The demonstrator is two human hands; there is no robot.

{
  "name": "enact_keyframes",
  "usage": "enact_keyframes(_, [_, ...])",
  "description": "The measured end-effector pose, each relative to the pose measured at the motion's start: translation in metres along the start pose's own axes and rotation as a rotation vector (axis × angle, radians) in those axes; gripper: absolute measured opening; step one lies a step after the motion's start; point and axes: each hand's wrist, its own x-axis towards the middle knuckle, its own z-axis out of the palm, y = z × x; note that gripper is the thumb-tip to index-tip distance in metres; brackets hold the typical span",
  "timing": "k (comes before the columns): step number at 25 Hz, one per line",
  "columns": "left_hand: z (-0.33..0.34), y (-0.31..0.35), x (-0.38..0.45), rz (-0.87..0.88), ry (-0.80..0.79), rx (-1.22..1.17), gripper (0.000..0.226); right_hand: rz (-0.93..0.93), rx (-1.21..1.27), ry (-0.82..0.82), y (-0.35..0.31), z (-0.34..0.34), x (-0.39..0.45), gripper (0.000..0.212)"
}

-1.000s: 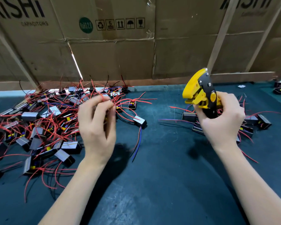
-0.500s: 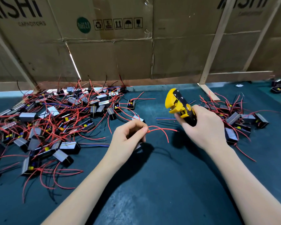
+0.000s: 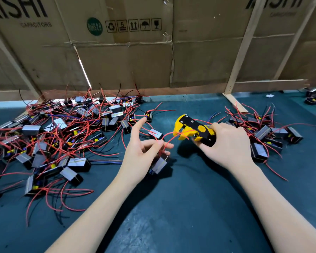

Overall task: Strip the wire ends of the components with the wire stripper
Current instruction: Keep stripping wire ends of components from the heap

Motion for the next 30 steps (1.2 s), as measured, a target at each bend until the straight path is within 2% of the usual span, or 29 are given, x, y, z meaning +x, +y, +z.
enact_keyframes(2, [-0.001, -0.002, 0.001, -0.003, -0.042, 0.031, 0.069, 0.015, -0.006, -0.014, 0.001, 0.0, 0.001, 0.048])
enact_keyframes(3, [-0.004, -0.002, 0.003, 0.012, -0.051, 0.064, 0.066, 0.028, 0.001, -0.015, 0.002, -0.001, 0.001, 0.047])
enact_keyframes(5, [-0.01, 0.0, 0.005, 0.081, -0.042, 0.218, 0.041, 0.048, 0.017, -0.003, 0.005, -0.002, 0.002, 0.047])
enact_keyframes(7, [-0.018, 0.003, 0.006, 0.166, 0.016, 0.495, 0.007, 0.067, 0.018, 0.005, 0.008, -0.002, 0.003, 0.048])
enact_keyframes(9, [-0.023, 0.002, 0.003, 0.2, 0.106, 0.77, 0.036, 0.084, 0.009, 0.007, 0.01, -0.002, 0.004, 0.05])
enact_keyframes(11, [-0.023, 0.006, 0.001, 0.162, 0.163, 0.925, 0.06, 0.098, 0.01, 0.012, 0.011, -0.002, 0.004, 0.05])
enact_keyframes(14, [-0.013, 0.008, -0.003, 0.025, 0.105, 1.166, 0.074, 0.093, 0.029, 0.026, 0.01, -0.002, 0.004, 0.049])
enact_keyframes(15, [-0.008, 0.006, -0.003, 0.0, 0.062, 1.188, 0.072, 0.087, 0.031, 0.029, 0.01, -0.002, 0.004, 0.049])
enact_keyframes(17, [0.0, 0.001, -0.005, -0.016, -0.02, 1.078, 0.059, 0.076, 0.026, 0.029, 0.009, -0.002, 0.003, 0.049])
enact_keyframes(20, [0.004, -0.002, -0.006, 0.069, -0.138, 0.857, 0.021, 0.069, 0.019, 0.019, 0.009, -0.001, 0.004, 0.049])
enact_keyframes(21, [0.004, -0.002, -0.005, 0.114, -0.177, 0.841, 0.017, 0.072, 0.022, 0.019, 0.009, -0.001, 0.004, 0.049])
enact_keyframes(24, [0.006, -0.005, -0.006, 0.168, -0.22, 0.844, 0.019, 0.073, 0.035, 0.032, 0.009, -0.002, 0.004, 0.048])
enact_keyframes(25, [0.009, -0.005, -0.007, 0.155, -0.193, 0.839, 0.019, 0.067, 0.037, 0.039, 0.009, -0.002, 0.004, 0.048])
enact_keyframes(30, [0.02, -0.009, -0.007, 0.118, -0.023, 0.9, 0.046, 0.048, 0.029, 0.052, 0.009, -0.001, 0.004, 0.048])
